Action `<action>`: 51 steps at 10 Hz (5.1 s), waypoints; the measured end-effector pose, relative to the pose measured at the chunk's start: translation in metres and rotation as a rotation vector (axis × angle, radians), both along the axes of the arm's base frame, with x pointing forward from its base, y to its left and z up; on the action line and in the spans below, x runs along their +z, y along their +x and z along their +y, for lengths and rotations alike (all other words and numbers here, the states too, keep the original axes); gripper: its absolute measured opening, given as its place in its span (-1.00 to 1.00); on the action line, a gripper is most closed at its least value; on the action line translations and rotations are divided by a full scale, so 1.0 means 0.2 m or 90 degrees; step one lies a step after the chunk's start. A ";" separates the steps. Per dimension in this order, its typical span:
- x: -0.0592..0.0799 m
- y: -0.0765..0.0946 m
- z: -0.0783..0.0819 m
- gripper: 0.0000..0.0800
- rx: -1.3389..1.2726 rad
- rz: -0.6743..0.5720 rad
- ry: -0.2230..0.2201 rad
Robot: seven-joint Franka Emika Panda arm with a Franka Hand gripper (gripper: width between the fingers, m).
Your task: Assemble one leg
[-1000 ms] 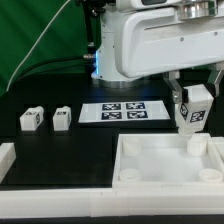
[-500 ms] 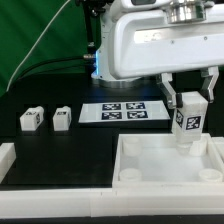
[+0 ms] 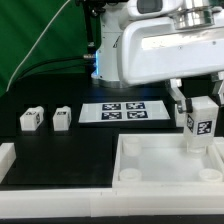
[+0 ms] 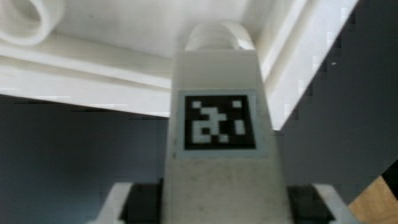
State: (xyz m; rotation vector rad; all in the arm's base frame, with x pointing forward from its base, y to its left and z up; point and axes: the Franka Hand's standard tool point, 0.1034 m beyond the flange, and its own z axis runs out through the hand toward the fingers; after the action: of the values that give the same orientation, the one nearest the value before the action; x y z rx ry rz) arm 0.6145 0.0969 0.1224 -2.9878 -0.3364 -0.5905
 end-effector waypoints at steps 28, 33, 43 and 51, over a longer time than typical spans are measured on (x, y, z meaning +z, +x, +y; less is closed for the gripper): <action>-0.18 0.03 0.08 -0.26 0.013 -0.060 0.001; -0.14 0.06 0.08 0.60 0.015 -0.059 0.001; -0.10 0.06 0.07 0.62 0.017 -0.038 -0.001; -0.08 0.11 0.02 0.62 0.039 0.264 -0.024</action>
Offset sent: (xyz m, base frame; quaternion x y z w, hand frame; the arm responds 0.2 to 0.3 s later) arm 0.0000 0.0000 0.0000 0.0000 0.0899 0.0000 0.9960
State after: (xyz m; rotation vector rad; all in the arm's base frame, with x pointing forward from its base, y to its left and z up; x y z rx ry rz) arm 0.6358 0.1005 0.1067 -3.0177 -0.4038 0.0464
